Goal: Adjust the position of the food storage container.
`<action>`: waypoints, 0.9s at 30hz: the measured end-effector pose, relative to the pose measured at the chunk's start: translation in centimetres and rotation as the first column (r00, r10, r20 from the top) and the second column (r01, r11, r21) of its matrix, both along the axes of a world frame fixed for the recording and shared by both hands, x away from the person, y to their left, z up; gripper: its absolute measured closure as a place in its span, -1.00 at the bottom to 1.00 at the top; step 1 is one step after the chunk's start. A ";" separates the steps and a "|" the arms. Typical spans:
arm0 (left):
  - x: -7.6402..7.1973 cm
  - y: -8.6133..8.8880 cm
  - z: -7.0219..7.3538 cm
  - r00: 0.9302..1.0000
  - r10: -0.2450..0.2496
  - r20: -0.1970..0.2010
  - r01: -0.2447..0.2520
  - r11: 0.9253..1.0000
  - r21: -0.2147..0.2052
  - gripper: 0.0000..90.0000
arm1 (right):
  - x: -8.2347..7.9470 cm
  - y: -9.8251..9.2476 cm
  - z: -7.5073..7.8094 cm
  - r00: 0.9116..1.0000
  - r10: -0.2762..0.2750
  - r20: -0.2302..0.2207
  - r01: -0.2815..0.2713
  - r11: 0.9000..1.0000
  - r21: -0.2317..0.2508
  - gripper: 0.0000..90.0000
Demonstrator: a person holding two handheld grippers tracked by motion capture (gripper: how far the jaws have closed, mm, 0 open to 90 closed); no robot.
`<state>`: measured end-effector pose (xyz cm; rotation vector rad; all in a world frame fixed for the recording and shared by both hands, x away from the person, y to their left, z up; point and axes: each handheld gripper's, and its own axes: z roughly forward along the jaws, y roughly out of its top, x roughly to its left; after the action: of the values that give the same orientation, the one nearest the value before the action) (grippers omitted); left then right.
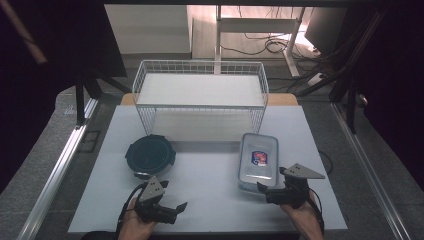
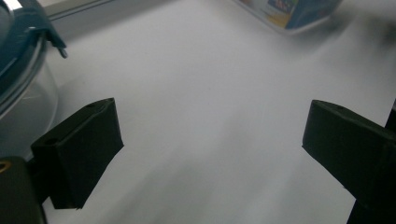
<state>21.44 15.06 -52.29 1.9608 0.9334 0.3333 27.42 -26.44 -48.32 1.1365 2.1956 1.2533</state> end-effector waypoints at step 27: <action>0.3 0.8 1.2 0.997 0.011 -0.078 -0.010 1.000 0.008 -0.24 | -0.1 1.0 0.0 0.998 0.030 0.046 -0.029 0.999 -0.034 -1.00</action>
<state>21.70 15.87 -51.10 1.9889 0.9939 0.2684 27.34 -25.45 -48.30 1.0556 2.1986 1.2379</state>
